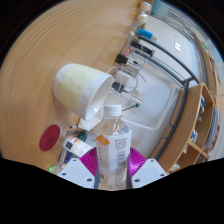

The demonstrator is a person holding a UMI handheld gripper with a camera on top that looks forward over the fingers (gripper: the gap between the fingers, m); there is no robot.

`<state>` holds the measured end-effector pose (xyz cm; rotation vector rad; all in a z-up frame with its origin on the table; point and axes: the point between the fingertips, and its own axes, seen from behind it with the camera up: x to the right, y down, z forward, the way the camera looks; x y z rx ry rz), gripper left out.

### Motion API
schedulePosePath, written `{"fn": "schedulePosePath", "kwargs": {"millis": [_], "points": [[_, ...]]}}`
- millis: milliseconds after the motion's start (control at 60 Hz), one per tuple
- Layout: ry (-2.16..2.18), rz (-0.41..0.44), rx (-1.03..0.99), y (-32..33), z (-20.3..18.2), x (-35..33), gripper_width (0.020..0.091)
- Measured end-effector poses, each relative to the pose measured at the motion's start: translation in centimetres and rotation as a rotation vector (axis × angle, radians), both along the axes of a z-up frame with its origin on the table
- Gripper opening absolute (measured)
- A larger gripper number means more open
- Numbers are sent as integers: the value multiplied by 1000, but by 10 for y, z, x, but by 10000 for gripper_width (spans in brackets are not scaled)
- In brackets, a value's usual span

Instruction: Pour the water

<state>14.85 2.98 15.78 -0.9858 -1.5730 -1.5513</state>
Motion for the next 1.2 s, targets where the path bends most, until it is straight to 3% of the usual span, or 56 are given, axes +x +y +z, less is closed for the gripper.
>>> {"fn": "schedulePosePath", "kwargs": {"millis": [217, 450, 783, 983, 1200], "points": [[839, -52, -22, -6, 15, 29, 373], [1649, -51, -110, -5, 2, 36, 383], [2013, 7, -192, 13, -27, 33, 382], [2037, -31, -211, 19, -51, 37, 393], [2065, -12, -198, 19, -49, 41, 424]]}}
